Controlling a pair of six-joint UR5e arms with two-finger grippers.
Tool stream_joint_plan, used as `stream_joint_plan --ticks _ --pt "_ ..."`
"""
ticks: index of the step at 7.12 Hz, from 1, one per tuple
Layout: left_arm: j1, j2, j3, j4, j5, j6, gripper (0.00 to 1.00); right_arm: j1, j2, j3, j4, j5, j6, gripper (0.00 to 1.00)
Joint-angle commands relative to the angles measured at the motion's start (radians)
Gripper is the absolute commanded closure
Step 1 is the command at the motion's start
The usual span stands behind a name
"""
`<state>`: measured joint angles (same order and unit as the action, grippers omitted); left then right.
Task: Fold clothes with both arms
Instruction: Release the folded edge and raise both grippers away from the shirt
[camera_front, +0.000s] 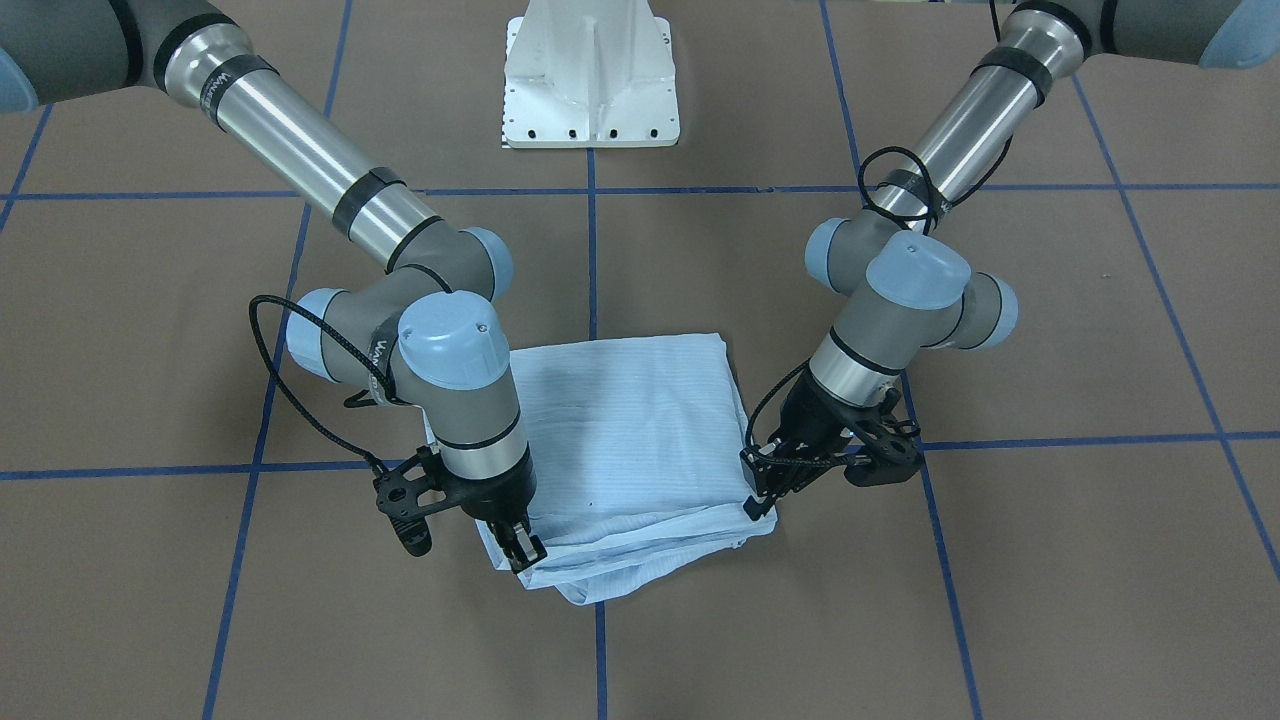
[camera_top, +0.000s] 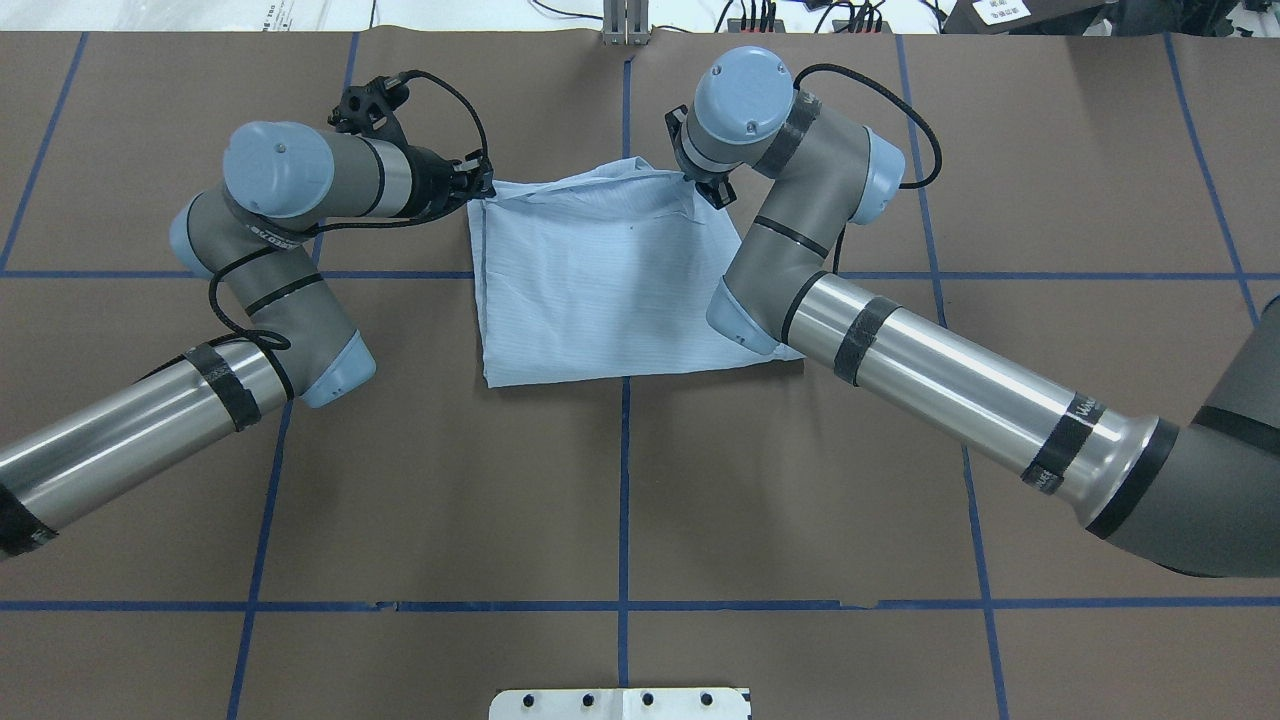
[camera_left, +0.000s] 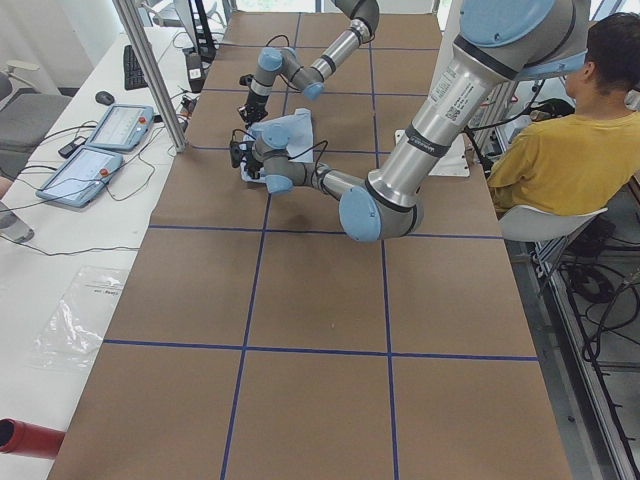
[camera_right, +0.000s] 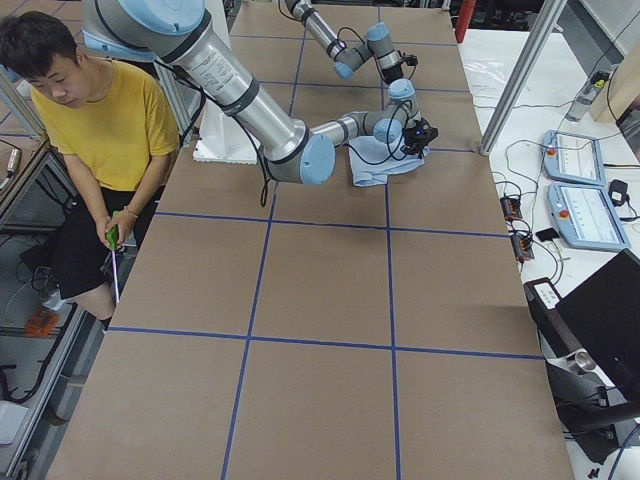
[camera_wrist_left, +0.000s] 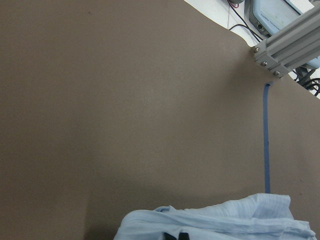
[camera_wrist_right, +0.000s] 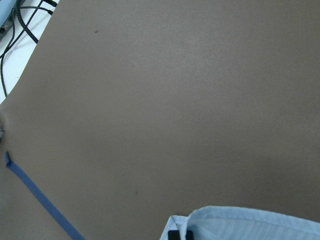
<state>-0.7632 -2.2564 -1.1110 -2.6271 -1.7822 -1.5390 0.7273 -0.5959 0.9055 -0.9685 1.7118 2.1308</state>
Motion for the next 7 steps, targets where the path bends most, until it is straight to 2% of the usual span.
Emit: stream_joint_plan --ticks 1,2,3,4,5,7 --pt "-0.002 -0.002 0.000 -0.001 0.003 0.000 0.31 0.000 0.001 -0.008 0.005 0.000 0.000 0.00" --pt "-0.019 0.000 0.000 -0.001 -0.002 0.002 0.15 0.003 0.001 -0.001 0.005 0.006 -0.047 0.00" --pt "-0.048 0.000 0.000 -0.001 -0.020 0.054 0.15 0.039 -0.010 0.009 0.005 0.037 -0.122 0.00" --pt "-0.097 0.003 0.000 0.001 -0.093 0.119 0.14 0.102 -0.048 0.045 0.004 0.130 -0.188 0.00" --pt "-0.147 0.017 0.000 0.007 -0.156 0.234 0.14 0.178 -0.158 0.147 -0.002 0.257 -0.324 0.00" --pt "-0.311 0.122 -0.027 0.012 -0.329 0.574 0.14 0.358 -0.336 0.235 -0.018 0.464 -0.621 0.00"
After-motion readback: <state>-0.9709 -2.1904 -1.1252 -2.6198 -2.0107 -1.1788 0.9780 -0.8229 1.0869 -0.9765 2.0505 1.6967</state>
